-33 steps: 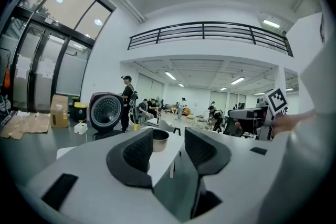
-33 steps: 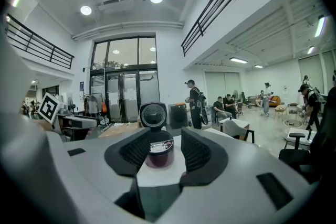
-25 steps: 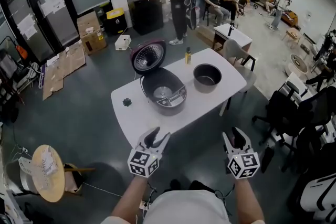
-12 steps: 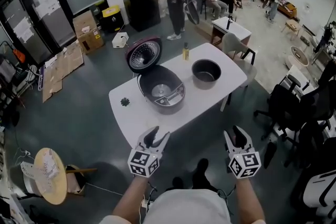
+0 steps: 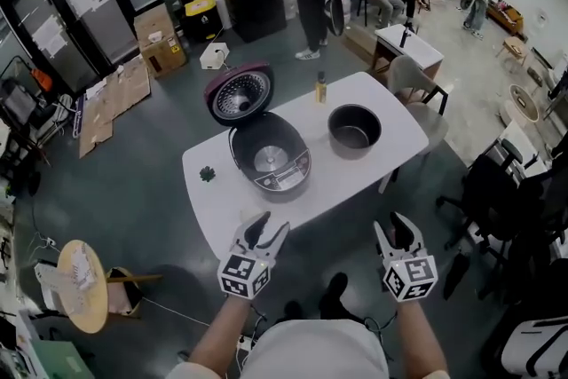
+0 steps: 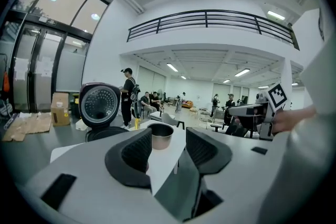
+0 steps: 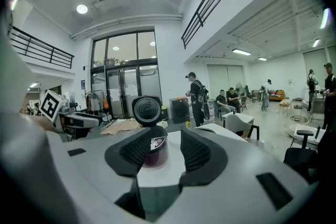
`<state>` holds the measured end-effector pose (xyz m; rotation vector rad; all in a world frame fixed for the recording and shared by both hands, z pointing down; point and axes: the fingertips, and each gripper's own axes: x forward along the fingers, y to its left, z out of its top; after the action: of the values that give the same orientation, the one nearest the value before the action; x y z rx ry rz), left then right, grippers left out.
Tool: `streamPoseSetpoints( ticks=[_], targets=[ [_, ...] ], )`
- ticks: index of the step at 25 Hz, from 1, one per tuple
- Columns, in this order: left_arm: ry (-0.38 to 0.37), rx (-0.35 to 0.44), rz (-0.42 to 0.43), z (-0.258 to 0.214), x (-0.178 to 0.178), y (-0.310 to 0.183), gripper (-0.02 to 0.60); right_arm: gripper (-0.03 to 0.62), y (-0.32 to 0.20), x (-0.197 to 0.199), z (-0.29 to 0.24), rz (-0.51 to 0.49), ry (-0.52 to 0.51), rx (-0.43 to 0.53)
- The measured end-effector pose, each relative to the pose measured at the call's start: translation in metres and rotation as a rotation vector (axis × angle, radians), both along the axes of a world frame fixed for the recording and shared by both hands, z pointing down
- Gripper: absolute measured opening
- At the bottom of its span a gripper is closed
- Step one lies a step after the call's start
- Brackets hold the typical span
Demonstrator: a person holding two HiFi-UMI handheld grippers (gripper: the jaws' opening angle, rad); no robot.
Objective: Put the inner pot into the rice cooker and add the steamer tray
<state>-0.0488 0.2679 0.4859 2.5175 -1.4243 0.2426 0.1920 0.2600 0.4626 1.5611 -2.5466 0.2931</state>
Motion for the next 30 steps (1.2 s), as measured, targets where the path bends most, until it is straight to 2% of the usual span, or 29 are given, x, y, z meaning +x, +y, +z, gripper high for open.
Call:
streamPoseSetpoints(
  ticks=[9,17,30],
  targets=[
    [0.017,-0.034,-0.073,0.011,0.042,-0.070,0.216,0.182,-0.078,0.041,0.022,-0.082,0.008,-0.046],
    [0.003,-0.032,-0.106,0.018,0.075,-0.101,0.221,0.171,-0.115,0.057,0.030,-0.189,0.006,-0.066],
    [-0.009,-0.062,-0.160,0.024,0.060,-0.157,0.221,0.170,-0.188,0.050,0.037,-0.224,0.002,-0.095]
  ],
)
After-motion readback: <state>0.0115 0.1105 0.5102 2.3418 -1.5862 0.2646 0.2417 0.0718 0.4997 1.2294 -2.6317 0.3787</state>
